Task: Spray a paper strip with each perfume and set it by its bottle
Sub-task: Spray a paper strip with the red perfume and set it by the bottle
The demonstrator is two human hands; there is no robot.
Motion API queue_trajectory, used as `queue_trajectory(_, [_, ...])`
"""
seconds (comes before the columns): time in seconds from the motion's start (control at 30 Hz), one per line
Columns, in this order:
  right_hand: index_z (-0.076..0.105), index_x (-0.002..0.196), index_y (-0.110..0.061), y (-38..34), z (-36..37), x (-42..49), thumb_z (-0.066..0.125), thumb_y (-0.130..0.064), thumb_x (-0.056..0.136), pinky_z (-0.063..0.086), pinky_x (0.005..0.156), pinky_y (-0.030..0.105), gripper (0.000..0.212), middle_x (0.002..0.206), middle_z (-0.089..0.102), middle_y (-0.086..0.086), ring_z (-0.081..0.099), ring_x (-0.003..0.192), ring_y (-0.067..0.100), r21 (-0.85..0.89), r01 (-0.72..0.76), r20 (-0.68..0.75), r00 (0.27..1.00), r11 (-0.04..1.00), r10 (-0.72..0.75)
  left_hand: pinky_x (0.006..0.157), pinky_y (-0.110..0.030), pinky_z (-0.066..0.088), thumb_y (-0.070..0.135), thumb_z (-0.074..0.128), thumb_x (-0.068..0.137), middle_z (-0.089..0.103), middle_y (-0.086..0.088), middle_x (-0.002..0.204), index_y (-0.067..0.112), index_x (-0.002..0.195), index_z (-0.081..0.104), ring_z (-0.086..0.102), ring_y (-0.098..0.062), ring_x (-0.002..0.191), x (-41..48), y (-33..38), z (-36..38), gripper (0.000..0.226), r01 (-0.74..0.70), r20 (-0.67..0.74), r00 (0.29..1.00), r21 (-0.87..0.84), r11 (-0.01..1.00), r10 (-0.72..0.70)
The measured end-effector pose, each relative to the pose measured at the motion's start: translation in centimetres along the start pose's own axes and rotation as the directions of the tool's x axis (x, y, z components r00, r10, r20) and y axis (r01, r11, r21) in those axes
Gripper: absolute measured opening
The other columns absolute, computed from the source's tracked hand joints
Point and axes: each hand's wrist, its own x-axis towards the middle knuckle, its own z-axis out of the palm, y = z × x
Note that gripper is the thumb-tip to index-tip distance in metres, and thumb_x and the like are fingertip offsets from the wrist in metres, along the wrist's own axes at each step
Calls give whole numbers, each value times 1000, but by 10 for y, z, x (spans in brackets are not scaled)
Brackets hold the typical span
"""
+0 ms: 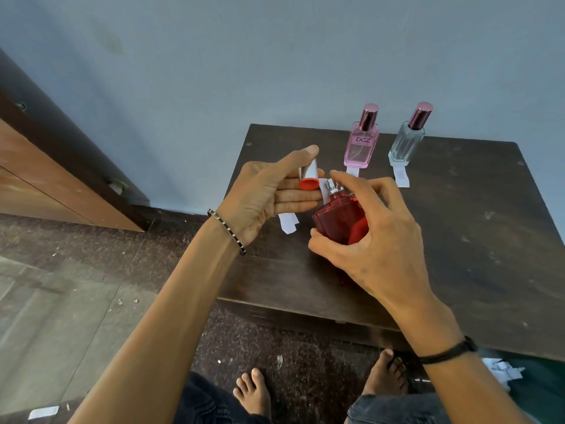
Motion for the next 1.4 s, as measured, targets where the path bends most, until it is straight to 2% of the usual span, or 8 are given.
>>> queue_trajectory(0.17, [39,128,-41,6,-7,4,81,-68,51,42,73,-5,92,116,53,-25,53,102,-23,424,-203,30,977,882,211,75,-34,63,41,76,86,80,-13,99,13,77,83,79,-28,89,2,0,-2,31,-34,-6,999,-5,999,34])
queue_trajectory(0.27, [48,116,-41,8,-15,7,88,-53,43,54,79,18,84,115,66,-14,68,100,-4,740,-345,139,918,577,371,76,-34,64,42,75,87,80,-14,100,9,90,83,78,-29,91,3,0,-4,34,-45,-27,999,-23,999,45])
queue_trajectory(0.37, [56,123,-20,9,-23,9,88,-33,51,54,54,28,79,97,72,-3,66,74,14,904,-375,305,902,205,306,77,-35,64,42,74,87,80,-12,100,12,89,83,78,-28,92,4,0,-5,32,-59,-55,997,-31,998,58])
queue_trajectory(0.6, [49,140,-9,5,-24,9,63,-21,75,49,51,25,68,119,61,17,56,78,19,860,-419,461,883,-292,90,72,-33,64,41,75,87,81,-9,100,12,88,83,78,-27,90,5,0,-3,30,-77,-97,993,-40,996,73])
queue_trajectory(0.8, [40,148,-16,4,-26,6,52,-32,96,57,87,44,56,146,49,34,56,129,42,715,-449,519,854,-537,-23,79,-36,64,41,74,87,81,-12,99,8,96,80,78,-29,91,5,0,-4,35,-82,-125,989,-43,996,76])
queue_trajectory(0.97, [46,147,-9,12,-37,4,43,-33,107,59,87,54,47,144,52,34,53,131,52,780,-415,482,876,-469,27,72,-33,63,41,76,85,81,-11,99,9,88,82,79,-26,88,6,1,-9,32,-99,-155,984,-77,992,86])
queue_trajectory(1.17, [72,124,-22,12,-49,4,46,-41,105,52,34,20,38,129,67,26,77,91,37,879,-449,472,865,-158,171,71,-31,63,42,75,86,81,-8,100,10,91,81,79,-22,84,7,1,-12,33,-107,-171,981,-75,991,93])
queue_trajectory(1.4, [73,106,-31,-2,-35,6,83,-38,72,47,34,24,36,99,78,12,78,83,39,808,-505,442,860,302,256,70,-29,63,45,74,87,81,-12,96,9,90,82,79,-26,87,8,-1,-4,36,-78,-128,989,-61,995,70])
